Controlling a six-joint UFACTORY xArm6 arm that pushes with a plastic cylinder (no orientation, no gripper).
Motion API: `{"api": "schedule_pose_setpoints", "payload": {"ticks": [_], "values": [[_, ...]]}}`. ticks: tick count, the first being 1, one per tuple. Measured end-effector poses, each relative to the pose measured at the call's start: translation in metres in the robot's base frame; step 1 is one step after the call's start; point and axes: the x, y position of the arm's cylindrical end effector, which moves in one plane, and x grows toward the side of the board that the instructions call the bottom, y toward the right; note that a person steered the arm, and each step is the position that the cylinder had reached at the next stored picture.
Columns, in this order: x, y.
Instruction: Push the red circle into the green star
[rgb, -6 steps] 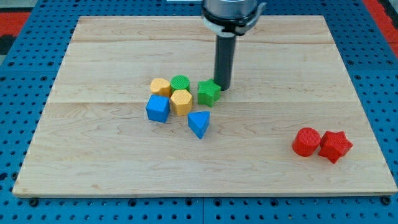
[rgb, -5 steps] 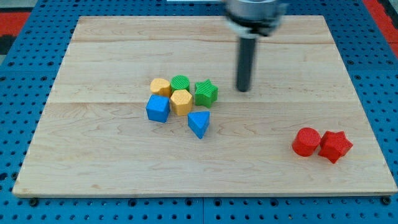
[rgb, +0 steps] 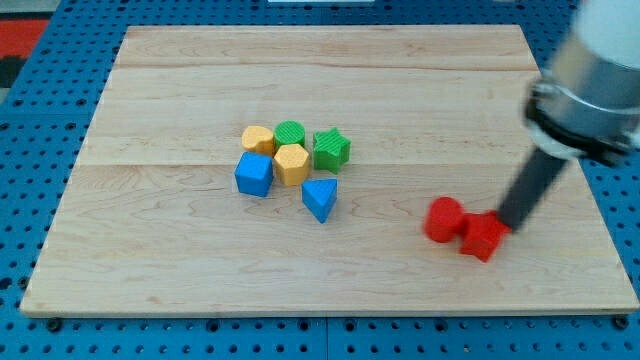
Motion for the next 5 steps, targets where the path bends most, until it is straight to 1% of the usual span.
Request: {"api": "schedule_pose_setpoints", "payload": {"ticks": [1, 2, 3, 4, 5], "values": [[-0.049, -0.075], [-0.053, -0.044], [-0.035, 0.077], [0.031, 0.07], [0.025, -0.027]]}}
